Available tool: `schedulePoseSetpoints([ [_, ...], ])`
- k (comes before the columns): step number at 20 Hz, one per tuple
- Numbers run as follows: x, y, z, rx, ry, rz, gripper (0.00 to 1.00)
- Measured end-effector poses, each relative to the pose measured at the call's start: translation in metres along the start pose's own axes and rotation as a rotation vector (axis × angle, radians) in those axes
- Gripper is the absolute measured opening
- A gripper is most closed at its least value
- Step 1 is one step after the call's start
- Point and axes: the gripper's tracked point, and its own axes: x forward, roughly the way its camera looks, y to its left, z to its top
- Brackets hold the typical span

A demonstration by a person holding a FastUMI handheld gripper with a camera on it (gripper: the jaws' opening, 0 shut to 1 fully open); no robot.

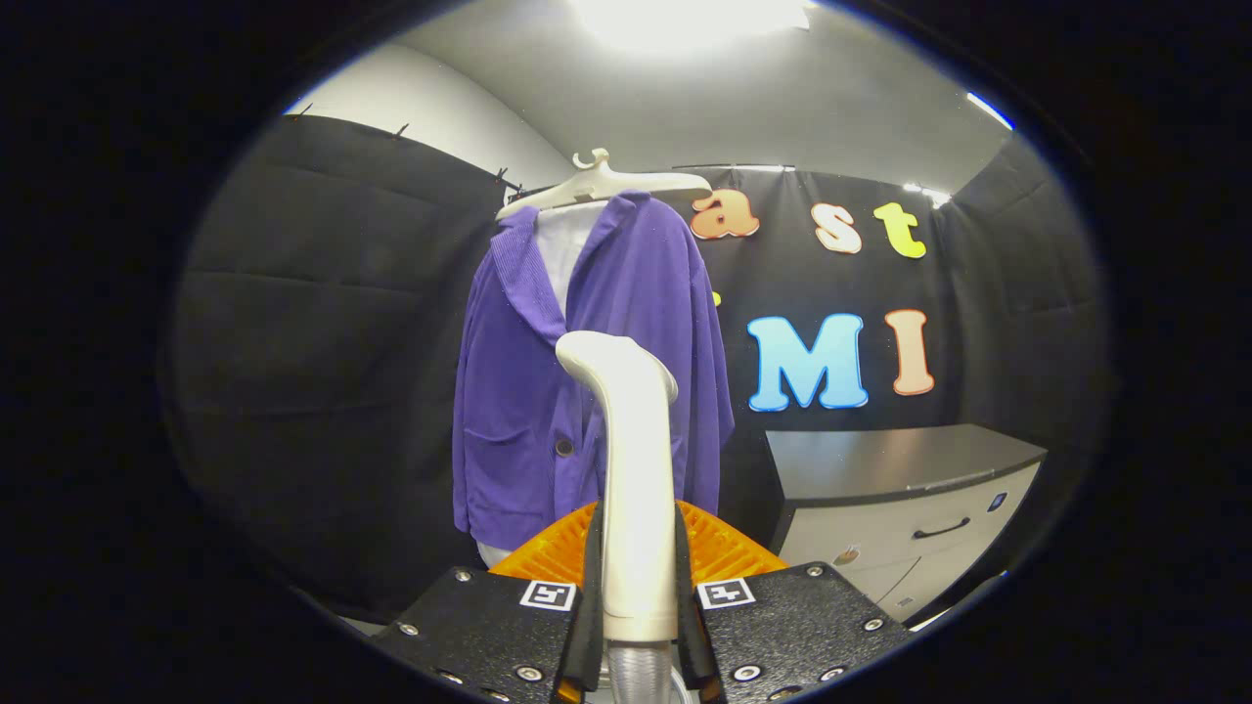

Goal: Iron the clothes twice with a garment steamer, once on the left side and once on the right side.

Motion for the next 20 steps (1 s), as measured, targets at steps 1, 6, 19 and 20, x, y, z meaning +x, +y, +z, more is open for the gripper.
schedulePoseSetpoints([
  [1,0.003,0.005,0.017,-0.002,-0.023,0.011,0.31],
  [6,0.016,0.035,0.095,-0.008,-0.166,0.059,0.31],
  [19,0.098,0.089,0.180,0.006,-0.246,0.095,0.32],
  [20,0.109,0.092,0.181,0.000,-0.244,0.090,0.32],
])
